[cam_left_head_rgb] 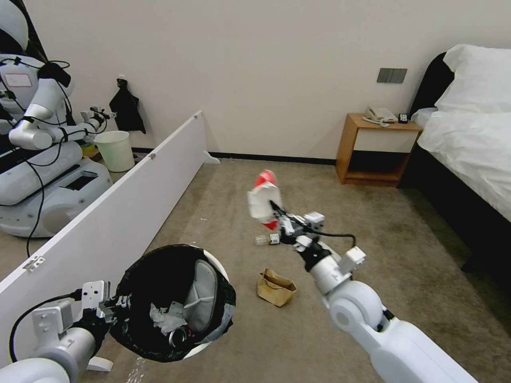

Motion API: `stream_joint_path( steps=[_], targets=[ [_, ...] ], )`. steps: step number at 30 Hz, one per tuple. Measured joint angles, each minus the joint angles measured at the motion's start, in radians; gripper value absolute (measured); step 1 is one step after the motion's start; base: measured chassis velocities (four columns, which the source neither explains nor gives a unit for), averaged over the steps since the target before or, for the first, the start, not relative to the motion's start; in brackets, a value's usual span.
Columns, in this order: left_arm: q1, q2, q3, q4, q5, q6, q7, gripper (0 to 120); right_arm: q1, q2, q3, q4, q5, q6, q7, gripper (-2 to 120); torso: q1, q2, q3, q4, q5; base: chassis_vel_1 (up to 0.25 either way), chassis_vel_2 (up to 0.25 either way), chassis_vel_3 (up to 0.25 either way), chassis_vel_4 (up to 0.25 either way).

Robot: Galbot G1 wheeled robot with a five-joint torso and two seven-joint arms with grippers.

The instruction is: Pick up the trash bin, then pick up the garbage from the floor and place it into the trash bin.

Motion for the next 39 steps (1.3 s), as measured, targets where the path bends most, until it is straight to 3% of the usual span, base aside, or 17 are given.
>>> stream_joint_path(
  steps=[11,23,37,39],
  targets=[
    [0.007,0.019,-0.005,-0.003,-0.033,0.0,-0.013,3,0.115,0.047,-0.21,0.017,0.11,-0.025,-0.069,0,0.0,0.0,0.0,-0.0004,0.0002,0.0,0.0,0.0,0.0],
    [0.014,0.006,-0.012,-0.015,-0.033,0.0,-0.013,3,0.092,0.026,-0.341,0.03,0.162,-0.061,-0.073,0,0.0,0.0,0.0,-0.0006,0.0003,0.0,0.0,0.0,0.0],
    [0.034,-0.006,-0.015,-0.039,-0.031,0.0,-0.013,3,0.065,0.039,-0.41,-0.003,0.167,-0.081,-0.038,0,0.0,0.0,0.0,-0.0004,0.0002,0.0,0.0,0.0,0.0],
    [0.039,-0.007,-0.014,-0.046,-0.031,0.0,-0.013,3,0.061,0.054,-0.419,-0.015,0.159,-0.093,0.009,0,0.0,0.0,0.0,-0.0004,0.0003,0.0,0.0,0.0,0.0]
  ],
)
